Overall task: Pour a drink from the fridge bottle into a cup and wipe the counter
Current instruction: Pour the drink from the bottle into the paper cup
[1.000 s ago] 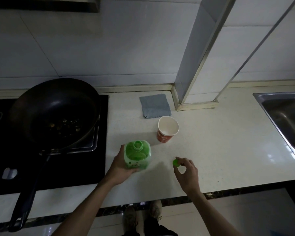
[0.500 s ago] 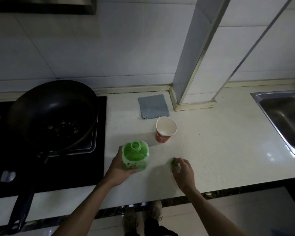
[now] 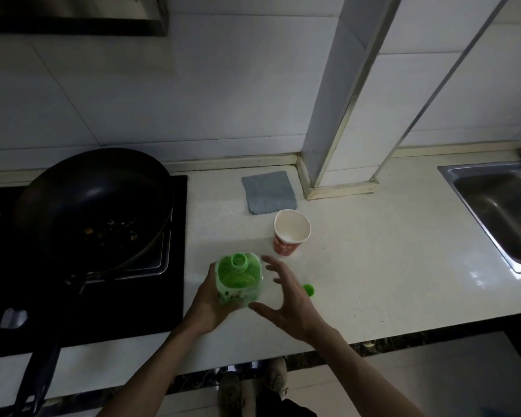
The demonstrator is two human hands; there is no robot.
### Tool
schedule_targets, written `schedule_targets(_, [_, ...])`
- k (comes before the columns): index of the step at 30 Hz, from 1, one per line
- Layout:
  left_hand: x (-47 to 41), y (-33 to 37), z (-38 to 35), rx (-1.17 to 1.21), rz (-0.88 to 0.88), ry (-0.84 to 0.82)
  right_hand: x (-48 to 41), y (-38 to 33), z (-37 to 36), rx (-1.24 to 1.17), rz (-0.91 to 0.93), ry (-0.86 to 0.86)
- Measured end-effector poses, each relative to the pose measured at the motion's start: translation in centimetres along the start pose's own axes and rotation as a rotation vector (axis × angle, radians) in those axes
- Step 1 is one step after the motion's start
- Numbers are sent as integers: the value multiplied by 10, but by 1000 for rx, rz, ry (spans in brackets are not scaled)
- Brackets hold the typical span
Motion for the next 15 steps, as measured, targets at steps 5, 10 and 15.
schedule_targets(5, [0,-3,-2,54,57,27,-22,-13,-15,16,0,-63])
schedule_targets(10, [3,1,-2,43,57,34,-35,-19,-15,44,77,-32])
schedule_targets(15, [8,9,11,43,5,68,-40,-24,2,-142,49,39])
Point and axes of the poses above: each hand's wrist, its own x-axis away from the middle knuckle, its own z-axis out of the back of the hand, y = z × x, the point moved 9 cm from there along -x, towards the middle knuckle, and after that the axes turned 12 degrees about x, right-handed, at the moved point
